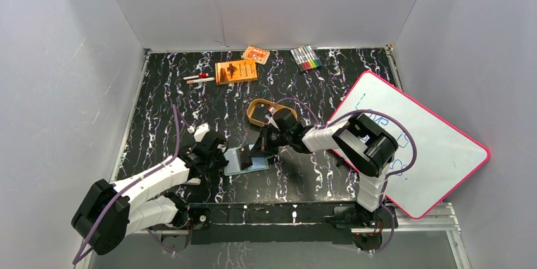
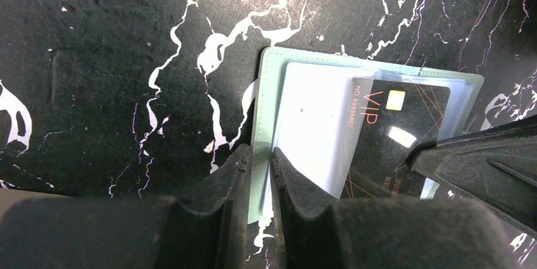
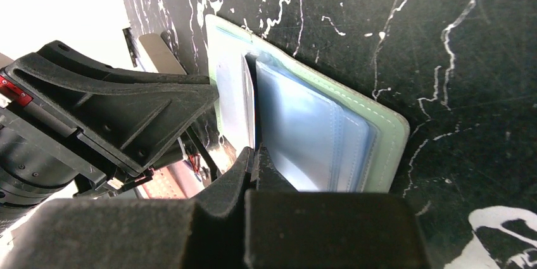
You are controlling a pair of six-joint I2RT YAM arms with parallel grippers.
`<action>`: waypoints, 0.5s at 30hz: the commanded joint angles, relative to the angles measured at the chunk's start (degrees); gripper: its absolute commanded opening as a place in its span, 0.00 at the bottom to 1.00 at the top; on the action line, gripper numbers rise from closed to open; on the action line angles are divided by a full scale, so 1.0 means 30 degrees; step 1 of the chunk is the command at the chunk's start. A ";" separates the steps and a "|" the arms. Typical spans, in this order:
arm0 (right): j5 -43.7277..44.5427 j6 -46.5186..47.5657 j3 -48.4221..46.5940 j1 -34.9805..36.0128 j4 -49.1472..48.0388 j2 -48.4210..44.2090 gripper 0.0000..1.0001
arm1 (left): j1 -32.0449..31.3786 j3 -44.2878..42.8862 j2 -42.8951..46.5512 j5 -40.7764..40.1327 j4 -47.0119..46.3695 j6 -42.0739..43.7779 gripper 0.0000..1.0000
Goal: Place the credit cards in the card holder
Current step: Insert the credit card into the card holder.
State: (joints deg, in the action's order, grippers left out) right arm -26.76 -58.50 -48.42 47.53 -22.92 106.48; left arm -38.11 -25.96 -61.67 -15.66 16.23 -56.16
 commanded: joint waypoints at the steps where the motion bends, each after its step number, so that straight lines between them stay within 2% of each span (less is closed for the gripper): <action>1: -0.0244 -0.0183 -0.0044 0.0516 -0.0849 0.0442 0.00 | -0.0042 0.0328 -0.0125 -0.0033 0.0064 0.0005 0.16; 10: -0.0038 -0.0724 0.0000 0.0957 -0.1306 0.0762 0.00 | -0.0038 0.0412 0.0048 0.0115 0.0008 -0.0060 0.15; 15: 0.0762 -0.2108 0.1148 0.1028 -0.3023 0.0524 0.00 | -0.0038 0.0533 0.0121 0.0225 -0.0019 -0.0150 0.15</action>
State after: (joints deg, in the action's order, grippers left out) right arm -25.87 -61.54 -47.44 49.54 -27.33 107.83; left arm -38.09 -25.65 -61.67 -15.68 16.16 -56.16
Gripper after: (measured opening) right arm 0.011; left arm 0.155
